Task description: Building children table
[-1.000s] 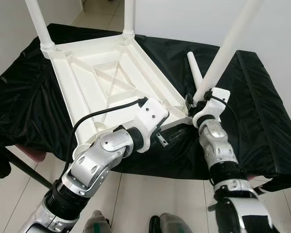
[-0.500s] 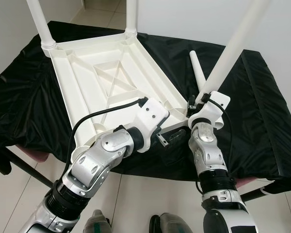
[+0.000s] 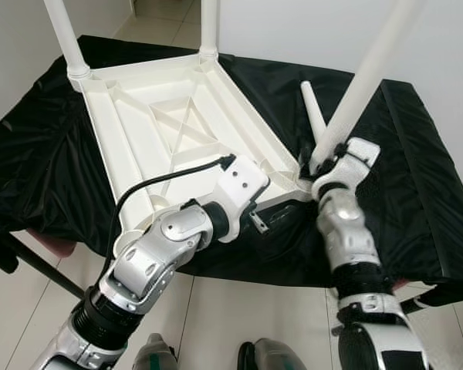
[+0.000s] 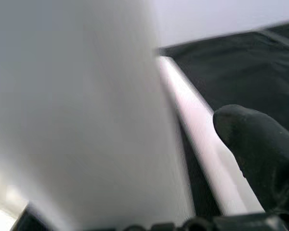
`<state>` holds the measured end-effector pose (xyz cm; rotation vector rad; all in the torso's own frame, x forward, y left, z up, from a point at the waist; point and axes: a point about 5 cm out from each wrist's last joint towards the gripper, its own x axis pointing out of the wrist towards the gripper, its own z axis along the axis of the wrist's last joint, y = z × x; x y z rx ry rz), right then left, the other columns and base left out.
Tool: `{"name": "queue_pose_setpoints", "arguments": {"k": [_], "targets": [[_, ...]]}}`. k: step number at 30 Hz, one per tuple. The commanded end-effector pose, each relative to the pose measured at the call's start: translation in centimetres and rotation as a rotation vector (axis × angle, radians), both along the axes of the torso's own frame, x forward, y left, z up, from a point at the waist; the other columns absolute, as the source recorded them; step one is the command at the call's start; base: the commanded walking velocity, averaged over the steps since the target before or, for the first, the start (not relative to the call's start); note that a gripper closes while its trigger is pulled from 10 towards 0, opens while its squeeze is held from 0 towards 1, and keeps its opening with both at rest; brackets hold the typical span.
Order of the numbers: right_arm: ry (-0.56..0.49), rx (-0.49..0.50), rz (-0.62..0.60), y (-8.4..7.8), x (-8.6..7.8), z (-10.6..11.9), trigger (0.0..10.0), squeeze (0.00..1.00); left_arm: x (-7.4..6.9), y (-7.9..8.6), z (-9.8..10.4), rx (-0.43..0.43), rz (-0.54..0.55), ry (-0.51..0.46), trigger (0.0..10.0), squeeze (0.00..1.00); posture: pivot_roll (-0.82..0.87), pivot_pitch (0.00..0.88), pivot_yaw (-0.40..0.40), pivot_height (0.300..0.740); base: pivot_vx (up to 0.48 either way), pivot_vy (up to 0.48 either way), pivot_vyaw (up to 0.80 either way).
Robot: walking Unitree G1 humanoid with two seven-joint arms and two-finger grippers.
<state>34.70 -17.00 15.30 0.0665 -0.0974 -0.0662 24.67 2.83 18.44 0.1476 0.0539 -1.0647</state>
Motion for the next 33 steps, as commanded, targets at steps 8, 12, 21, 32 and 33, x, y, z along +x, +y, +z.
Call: {"name": "queue_pose_setpoints", "arguments": {"k": [8, 12, 21, 32, 33], "targets": [[0.029, -0.092, 0.333, -2.2, 0.8, -0.1, 10.0, 0.00, -0.2, 0.0, -0.2, 0.005, -0.043, 0.015, 10.0, 0.00, -0.04, 0.003, -0.041, 0.740, 0.000, 0.000, 0.00], [0.053, -0.133, 0.436, -2.3, 0.8, -0.7, 10.0, 0.00, -0.2, 0.0, -0.1, 0.004, -0.041, 0.014, 10.0, 0.00, -0.04, 0.005, -0.039, 0.740, 0.000, 0.000, 0.00], [0.073, -0.150, 0.568, -2.7, 0.8, -1.5, 0.0, 0.00, -0.1, 0.2, 0.1, 0.001, -0.030, 0.012, 10.0, 0.00, -0.03, 0.015, -0.033, 0.740, 0.000, 0.000, 0.00], [0.059, -0.137, 0.579, -3.1, 0.8, -1.4, 0.0, 0.00, -0.2, 0.1, 0.1, -0.001, -0.032, 0.014, 10.0, 0.00, -0.03, 0.018, -0.034, 0.740, 0.000, 0.000, 0.00], [0.054, -0.130, 0.575, -3.1, 0.8, -1.3, 0.0, 0.00, -0.2, 0.0, 0.1, -0.002, -0.034, 0.015, 10.0, 0.00, -0.03, 0.017, -0.034, 0.740, 0.000, 0.000, 0.00]]}}
